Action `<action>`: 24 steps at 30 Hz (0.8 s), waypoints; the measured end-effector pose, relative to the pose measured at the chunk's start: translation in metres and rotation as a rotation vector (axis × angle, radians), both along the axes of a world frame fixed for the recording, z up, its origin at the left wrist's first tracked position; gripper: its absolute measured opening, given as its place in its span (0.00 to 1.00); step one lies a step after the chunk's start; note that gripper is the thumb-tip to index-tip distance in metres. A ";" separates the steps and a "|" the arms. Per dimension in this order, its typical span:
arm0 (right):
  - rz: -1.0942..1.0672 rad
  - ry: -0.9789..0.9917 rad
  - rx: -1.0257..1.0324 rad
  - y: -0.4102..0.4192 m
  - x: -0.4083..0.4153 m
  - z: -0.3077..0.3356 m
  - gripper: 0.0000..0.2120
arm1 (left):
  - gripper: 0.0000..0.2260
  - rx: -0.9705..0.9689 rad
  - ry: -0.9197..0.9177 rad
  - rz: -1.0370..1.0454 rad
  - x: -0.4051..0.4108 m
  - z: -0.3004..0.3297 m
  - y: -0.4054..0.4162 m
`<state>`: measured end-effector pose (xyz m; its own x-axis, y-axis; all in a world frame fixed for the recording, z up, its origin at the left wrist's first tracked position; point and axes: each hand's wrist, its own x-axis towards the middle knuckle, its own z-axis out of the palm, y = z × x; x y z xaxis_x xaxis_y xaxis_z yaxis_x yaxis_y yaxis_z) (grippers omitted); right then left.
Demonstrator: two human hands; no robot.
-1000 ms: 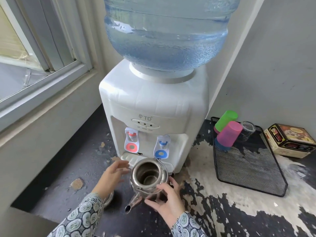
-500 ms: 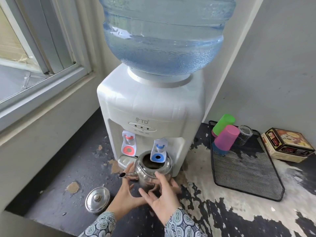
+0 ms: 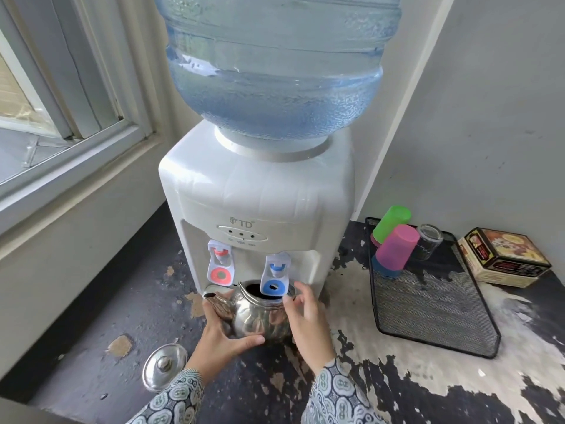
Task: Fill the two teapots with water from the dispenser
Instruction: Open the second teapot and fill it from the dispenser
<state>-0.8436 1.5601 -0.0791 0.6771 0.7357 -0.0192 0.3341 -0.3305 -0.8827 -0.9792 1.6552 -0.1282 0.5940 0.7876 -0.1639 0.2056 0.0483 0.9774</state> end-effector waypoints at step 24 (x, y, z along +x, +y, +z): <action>0.027 0.123 0.176 0.002 0.003 0.044 0.20 | 0.59 0.052 0.051 -0.120 -0.001 0.002 0.014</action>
